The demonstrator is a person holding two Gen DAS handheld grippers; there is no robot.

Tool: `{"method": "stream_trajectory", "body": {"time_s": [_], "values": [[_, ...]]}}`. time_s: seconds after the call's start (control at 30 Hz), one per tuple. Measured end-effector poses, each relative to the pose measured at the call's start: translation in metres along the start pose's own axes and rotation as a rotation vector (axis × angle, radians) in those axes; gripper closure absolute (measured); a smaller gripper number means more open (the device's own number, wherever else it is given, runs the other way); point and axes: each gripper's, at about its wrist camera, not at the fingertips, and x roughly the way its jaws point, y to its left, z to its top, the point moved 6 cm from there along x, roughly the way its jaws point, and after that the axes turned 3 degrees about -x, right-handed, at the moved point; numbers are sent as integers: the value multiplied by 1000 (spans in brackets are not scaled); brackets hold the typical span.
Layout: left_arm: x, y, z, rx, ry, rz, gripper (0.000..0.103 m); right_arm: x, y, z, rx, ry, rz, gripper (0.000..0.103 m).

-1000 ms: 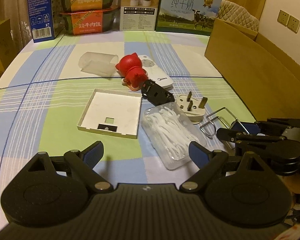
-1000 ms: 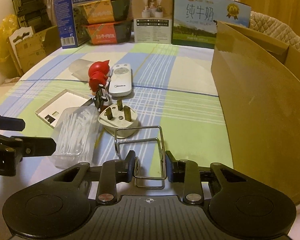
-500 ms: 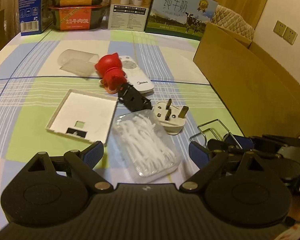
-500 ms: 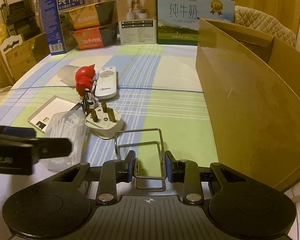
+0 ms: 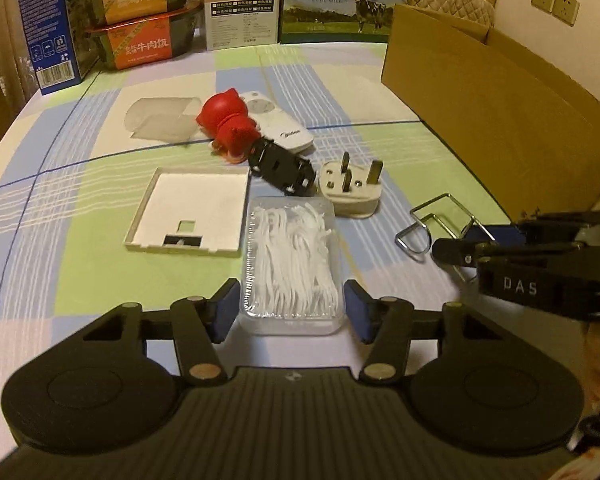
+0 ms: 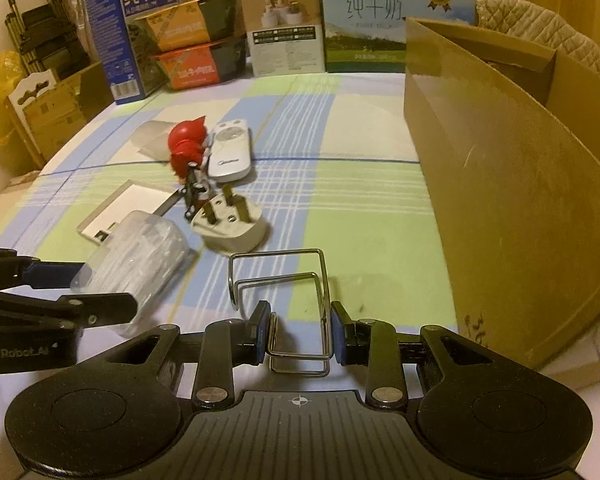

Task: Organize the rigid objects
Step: 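Grasp the wire metal holder with the right tool while the left tool grasps the floss-pick box, then release the floss-pick box into the cardboard box while the right tool drops the wire holder in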

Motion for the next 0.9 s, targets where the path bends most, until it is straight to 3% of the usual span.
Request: {"method": "stream_trajectory", "body": {"time_s": [0.67,0.9], "values": [[9,-1,5,-17,-12,-4,48,7,9,0,-90,-15,-30,74],[12,0,5,-17,-11,12,52,6,9,-1,-80,-10,-40,75]]}}
